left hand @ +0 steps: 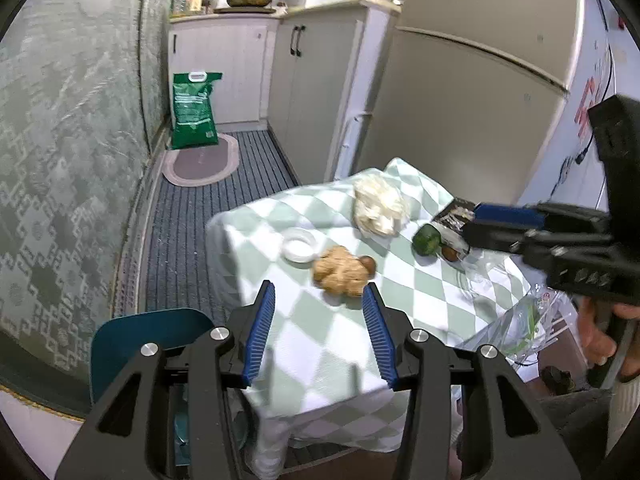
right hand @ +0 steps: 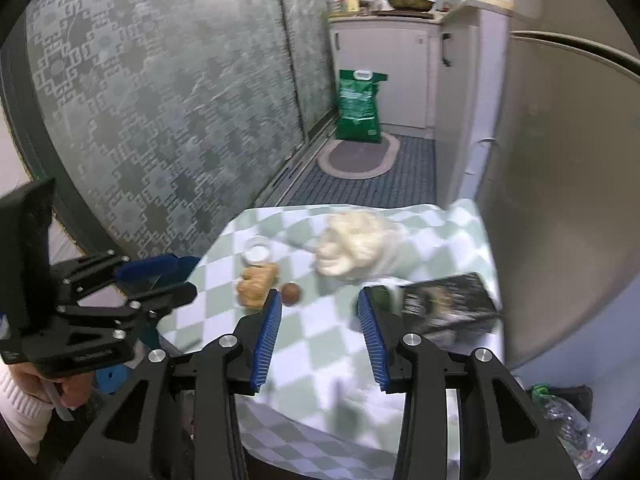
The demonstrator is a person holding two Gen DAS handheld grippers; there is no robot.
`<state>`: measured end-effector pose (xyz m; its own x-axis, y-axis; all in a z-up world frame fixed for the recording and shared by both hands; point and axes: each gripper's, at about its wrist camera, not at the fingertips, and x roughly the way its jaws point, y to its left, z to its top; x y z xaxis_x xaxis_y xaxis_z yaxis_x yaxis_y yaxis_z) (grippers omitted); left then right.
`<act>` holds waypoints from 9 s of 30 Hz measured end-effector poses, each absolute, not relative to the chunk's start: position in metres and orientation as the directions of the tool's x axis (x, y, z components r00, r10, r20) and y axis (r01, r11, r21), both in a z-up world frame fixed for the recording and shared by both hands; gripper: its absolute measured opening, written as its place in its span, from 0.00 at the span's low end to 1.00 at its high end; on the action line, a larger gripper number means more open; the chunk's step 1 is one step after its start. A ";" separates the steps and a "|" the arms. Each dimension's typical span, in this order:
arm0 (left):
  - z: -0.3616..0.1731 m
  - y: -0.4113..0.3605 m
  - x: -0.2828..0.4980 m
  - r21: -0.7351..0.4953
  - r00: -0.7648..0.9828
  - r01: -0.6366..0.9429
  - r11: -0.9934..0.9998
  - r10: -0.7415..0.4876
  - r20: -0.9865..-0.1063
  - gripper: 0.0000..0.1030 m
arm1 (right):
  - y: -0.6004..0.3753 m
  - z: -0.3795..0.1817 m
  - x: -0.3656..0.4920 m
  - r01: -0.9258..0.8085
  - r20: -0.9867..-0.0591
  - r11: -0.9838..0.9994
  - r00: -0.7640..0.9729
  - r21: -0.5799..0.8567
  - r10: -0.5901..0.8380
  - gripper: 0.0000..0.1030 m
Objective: Collect trash
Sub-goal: 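Move both grippers back over the table, then grasp the ginger root with the left gripper while the right gripper grasps the clear plastic wrap, then drop the ginger into the teal bin with the left gripper while the right gripper drops the plastic wrap in, then move both grippers back over the table, then grasp the black snack package with the right gripper while the left gripper grasps the clear plastic cup, then carry the plastic cup with the left gripper over the bin while the right gripper carries the black package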
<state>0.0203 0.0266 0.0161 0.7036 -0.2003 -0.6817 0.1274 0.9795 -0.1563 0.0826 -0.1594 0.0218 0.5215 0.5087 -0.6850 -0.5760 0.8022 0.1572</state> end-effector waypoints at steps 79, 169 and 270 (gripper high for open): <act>-0.003 0.098 0.015 -0.125 0.672 -0.008 0.992 -0.087 -0.735 0.35 | -0.118 0.025 0.089 -0.585 -0.715 0.797 0.493 0.149 0.496 0.06; 0.065 0.132 -0.026 -0.213 0.875 -0.095 0.972 -0.021 -0.484 0.54 | -0.017 0.007 0.070 -0.697 -0.706 0.713 0.464 0.082 0.535 0.41; 0.054 0.114 0.015 -0.159 0.839 -0.004 0.987 -0.083 -0.538 0.31 | -0.114 0.011 0.104 -0.622 -0.614 0.783 0.619 -0.004 0.489 0.70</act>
